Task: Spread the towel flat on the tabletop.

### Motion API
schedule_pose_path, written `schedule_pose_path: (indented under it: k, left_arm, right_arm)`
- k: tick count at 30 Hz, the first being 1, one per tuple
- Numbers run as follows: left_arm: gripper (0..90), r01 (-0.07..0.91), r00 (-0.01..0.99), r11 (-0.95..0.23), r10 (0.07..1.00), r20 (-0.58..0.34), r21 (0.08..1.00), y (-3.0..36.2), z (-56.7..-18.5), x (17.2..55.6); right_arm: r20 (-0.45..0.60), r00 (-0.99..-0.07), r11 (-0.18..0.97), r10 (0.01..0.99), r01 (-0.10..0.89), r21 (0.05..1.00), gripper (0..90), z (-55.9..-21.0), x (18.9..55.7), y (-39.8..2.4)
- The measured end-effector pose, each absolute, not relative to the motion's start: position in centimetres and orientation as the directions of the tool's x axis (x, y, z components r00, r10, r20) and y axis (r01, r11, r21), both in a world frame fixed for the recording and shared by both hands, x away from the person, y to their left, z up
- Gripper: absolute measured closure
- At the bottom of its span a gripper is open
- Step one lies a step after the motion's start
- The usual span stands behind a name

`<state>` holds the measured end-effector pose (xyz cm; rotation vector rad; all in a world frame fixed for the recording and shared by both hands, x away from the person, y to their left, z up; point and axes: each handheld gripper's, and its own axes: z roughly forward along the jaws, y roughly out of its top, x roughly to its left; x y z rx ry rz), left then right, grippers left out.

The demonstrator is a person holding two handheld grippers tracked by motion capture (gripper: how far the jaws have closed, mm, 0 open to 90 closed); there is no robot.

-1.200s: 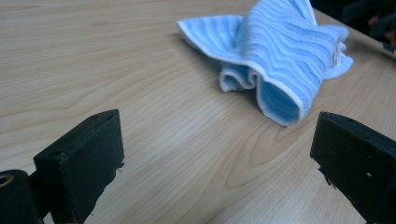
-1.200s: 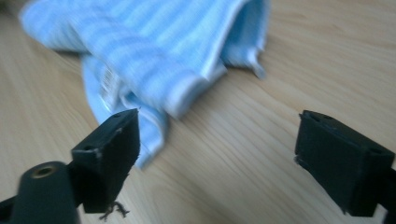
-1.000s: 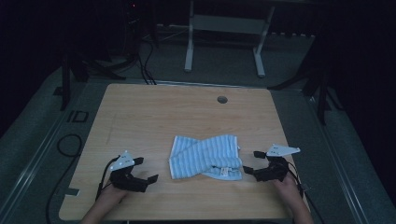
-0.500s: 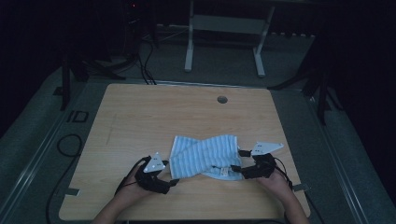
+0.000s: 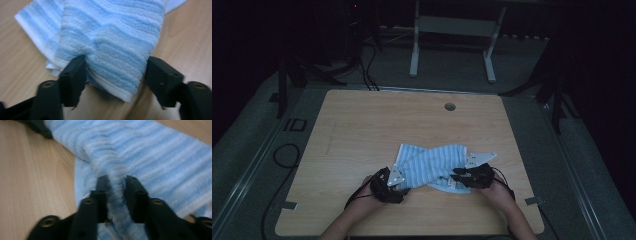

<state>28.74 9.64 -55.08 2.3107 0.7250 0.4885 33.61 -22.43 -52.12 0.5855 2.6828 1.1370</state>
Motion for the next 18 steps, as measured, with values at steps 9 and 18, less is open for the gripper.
schedule_pose_path:
  k: [9,18]
  left_arm:
    - [86.7,0.385,0.799,-0.591,0.598,0.065,0.709,10.7,-53.3,29.2]
    - [86.8,0.315,0.893,-0.703,0.447,0.053,0.638,10.4,-52.0,24.9]
  right_arm:
    - [0.013,-0.916,0.624,0.4,0.283,0.729,84.9,-51.1,33.5,-22.5]
    - [0.043,-0.935,0.639,0.353,0.275,0.719,85.0,-51.6,31.1,-23.3]
